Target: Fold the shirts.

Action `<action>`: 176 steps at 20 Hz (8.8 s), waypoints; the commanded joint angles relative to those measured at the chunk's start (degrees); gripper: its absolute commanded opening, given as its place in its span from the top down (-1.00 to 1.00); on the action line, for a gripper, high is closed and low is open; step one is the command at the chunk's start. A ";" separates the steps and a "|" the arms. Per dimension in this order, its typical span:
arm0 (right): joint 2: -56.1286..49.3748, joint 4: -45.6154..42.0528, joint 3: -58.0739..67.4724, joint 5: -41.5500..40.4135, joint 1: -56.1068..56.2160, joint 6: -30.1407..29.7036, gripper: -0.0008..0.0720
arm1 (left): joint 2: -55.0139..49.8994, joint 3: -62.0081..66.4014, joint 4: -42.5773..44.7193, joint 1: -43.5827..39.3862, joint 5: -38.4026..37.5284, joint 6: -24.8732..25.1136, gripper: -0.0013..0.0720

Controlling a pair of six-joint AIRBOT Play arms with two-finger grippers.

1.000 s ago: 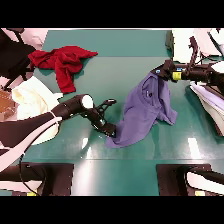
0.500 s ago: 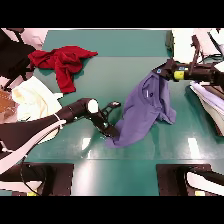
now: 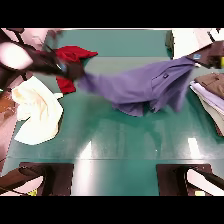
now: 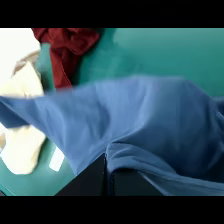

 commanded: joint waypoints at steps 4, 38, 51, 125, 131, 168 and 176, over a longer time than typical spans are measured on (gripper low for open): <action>12.46 -11.26 8.33 7.85 -1.97 3.61 0.92 | 2.73 25.55 4.46 2.21 -0.85 -2.89 0.92; 3.74 -31.50 -45.07 -5.38 -9.16 -1.01 -0.02 | -42.99 14.19 -26.77 -13.25 31.30 20.85 0.91; -8.83 -49.86 -14.14 -22.43 42.07 9.46 0.12 | -42.73 25.55 -21.64 -1.73 -9.68 17.90 -0.18; 12.07 -30.77 -9.33 -24.59 3.43 2.97 0.91 | 3.61 -9.55 -37.46 14.88 20.00 26.64 0.91; 23.82 -31.15 1.53 -18.58 -2.75 2.54 0.91 | 10.73 9.46 -16.11 14.88 2.12 12.74 0.91; -37.66 -28.48 13.53 -0.33 5.51 2.49 0.92 | -30.84 -2.47 -5.16 13.40 2.71 13.33 0.91; -34.36 -32.22 -2.58 -3.80 4.96 1.62 0.91 | -30.84 -9.29 -3.15 13.53 14.47 10.05 0.91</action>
